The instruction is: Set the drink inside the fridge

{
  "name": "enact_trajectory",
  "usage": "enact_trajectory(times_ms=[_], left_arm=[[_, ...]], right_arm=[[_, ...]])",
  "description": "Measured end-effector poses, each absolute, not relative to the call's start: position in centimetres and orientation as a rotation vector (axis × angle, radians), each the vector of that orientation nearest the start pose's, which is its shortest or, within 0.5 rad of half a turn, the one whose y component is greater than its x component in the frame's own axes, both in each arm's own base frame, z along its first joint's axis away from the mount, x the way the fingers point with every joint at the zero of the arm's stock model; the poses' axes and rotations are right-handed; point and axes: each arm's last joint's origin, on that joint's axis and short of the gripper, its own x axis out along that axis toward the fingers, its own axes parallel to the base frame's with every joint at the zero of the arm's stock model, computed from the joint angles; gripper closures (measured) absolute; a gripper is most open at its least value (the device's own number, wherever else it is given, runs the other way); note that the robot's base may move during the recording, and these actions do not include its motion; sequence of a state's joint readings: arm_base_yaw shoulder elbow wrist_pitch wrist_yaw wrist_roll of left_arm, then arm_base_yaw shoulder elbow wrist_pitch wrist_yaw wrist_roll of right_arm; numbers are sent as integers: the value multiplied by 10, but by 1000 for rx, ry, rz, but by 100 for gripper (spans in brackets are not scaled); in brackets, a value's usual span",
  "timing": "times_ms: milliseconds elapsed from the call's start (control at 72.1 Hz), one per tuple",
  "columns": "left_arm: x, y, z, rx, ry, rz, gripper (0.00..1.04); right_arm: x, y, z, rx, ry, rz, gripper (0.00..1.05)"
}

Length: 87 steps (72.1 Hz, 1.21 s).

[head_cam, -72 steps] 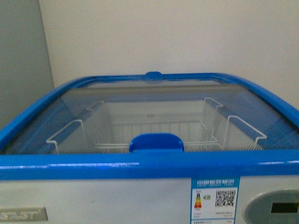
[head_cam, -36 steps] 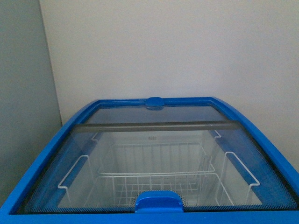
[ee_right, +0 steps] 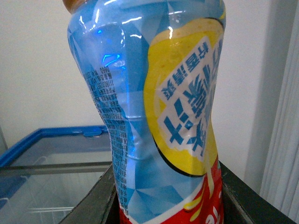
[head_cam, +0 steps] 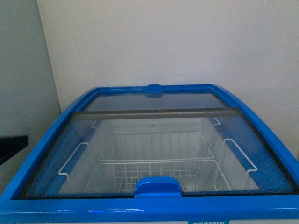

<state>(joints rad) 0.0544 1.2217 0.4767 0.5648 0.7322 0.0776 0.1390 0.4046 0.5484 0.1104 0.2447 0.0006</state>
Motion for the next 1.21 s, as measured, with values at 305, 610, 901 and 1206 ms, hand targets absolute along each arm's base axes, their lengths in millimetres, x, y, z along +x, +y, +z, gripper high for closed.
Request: enact_trajectory(times_ms=[305,610,901,1206], left_arm=[[315,-48,213,144,74,-866,8],[346,-101,184,462,62,-1132,8],[362,-120,179,596,102,-1179,8],[379,-122,163,680,148,-1167,8]], right_arm=[[104,7,326,49,-250,-105,64],[104,7,326,49,-250,-105,64],[104,7,326,49,-250,-105,64],[104,7,326,49,-250,-105,64]])
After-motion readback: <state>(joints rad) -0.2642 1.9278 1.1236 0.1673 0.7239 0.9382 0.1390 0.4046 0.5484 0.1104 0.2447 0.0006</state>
